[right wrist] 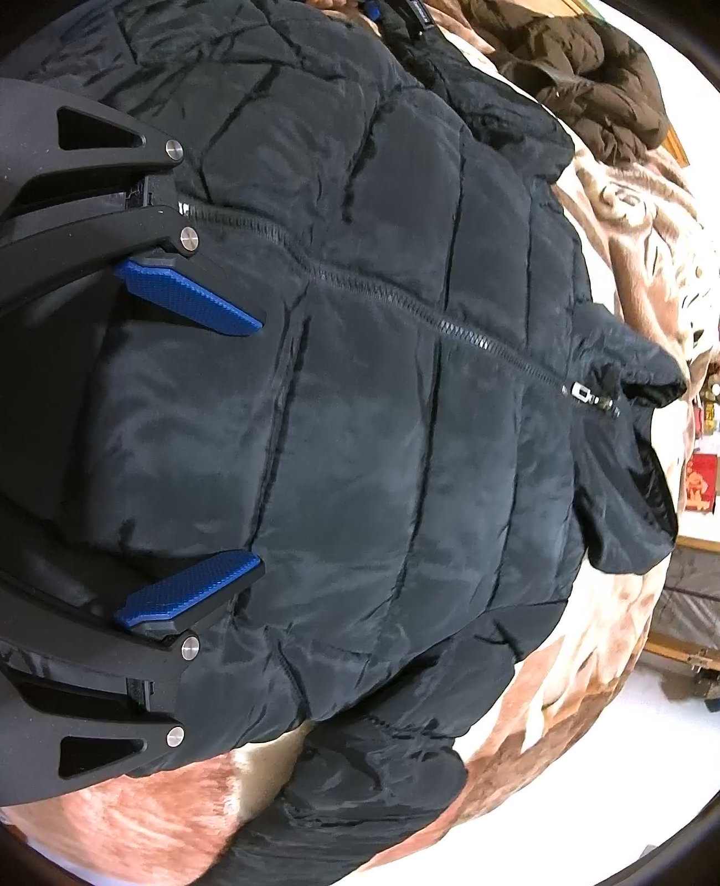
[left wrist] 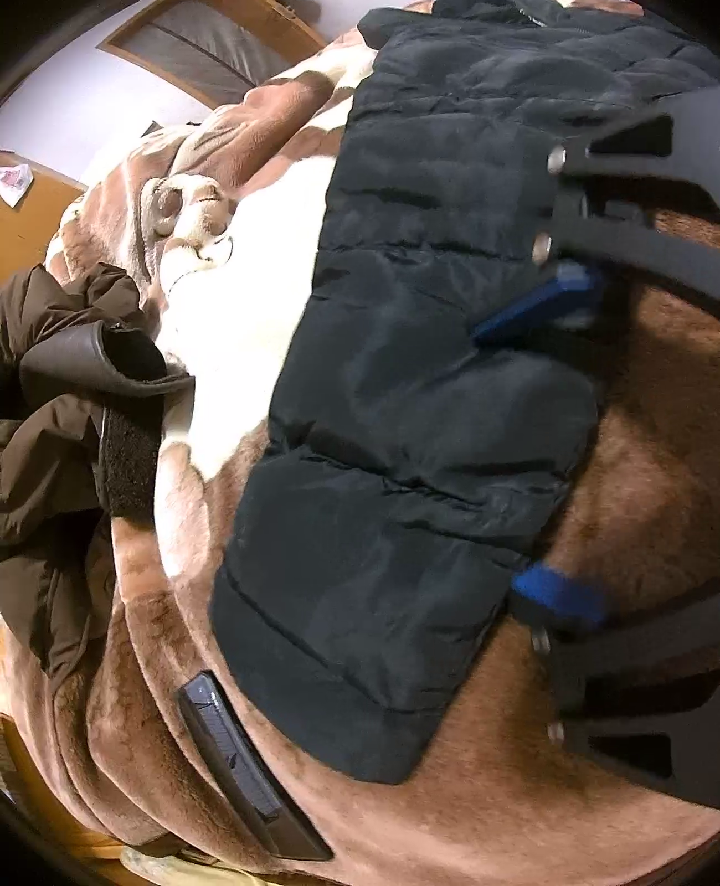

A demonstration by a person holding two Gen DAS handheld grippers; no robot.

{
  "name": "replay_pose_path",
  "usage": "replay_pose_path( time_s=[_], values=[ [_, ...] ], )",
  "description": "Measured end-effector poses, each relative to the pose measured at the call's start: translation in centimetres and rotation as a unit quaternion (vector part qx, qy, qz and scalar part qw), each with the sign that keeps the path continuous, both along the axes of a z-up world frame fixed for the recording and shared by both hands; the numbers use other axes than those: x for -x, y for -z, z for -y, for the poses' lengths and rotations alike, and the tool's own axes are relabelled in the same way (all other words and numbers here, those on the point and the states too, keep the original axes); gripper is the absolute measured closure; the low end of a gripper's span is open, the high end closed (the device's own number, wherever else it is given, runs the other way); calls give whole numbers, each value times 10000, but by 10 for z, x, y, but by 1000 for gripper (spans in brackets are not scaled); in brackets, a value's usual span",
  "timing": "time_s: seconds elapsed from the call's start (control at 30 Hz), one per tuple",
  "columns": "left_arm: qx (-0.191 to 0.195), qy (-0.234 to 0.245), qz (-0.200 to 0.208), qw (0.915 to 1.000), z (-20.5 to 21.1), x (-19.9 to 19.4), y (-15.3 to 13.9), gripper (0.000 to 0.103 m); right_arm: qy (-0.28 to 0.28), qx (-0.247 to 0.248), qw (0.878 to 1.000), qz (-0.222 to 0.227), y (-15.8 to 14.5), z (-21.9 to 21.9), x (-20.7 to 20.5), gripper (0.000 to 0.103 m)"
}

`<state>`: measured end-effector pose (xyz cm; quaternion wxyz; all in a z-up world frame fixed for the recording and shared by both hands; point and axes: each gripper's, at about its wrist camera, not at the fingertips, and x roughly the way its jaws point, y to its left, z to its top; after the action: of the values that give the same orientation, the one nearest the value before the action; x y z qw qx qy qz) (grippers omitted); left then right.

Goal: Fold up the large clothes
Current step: 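Grasp the black jacket's sleeve with the left tool and fold it across the body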

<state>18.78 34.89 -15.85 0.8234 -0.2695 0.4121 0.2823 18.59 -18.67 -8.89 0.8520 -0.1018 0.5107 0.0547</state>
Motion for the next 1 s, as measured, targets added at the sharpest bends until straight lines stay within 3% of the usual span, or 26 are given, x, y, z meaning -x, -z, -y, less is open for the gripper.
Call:
replay_pose_path(
  time_s=[0.03, 0.13, 0.27, 0.43, 0.63, 0.8, 1.0],
  values=[
    [-46, 36, 8, 10000, 1, -2, -3, 56, 16, 5, 10000, 7, 0, 2, 0, 22],
    [-137, 183, 52, 9997, 5, -5, -21, 81, 37, 26, 10000, 29, -2, 4, 2, 22],
    [-302, 446, 316, 9980, 16, 0, -66, 85, 75, 71, 9999, 113, -12, 11, 8, 22],
    [-533, 931, 901, 9901, 48, 4, -145, 86, 180, -60, 9996, 221, -27, 22, 20, 23],
    [-573, 1962, 1525, 9669, 123, -7, -220, 86, 197, -256, 9988, 364, -43, 33, 38, 23],
    [-589, 2838, 1678, 9423, 200, -30, -241, 86, 326, -410, 9976, 457, -53, 50, 50, 22],
    [-305, 3711, 1492, 9160, 291, -65, -217, 86, 562, -624, 9953, 475, -55, 76, 56, 22]
  ],
)
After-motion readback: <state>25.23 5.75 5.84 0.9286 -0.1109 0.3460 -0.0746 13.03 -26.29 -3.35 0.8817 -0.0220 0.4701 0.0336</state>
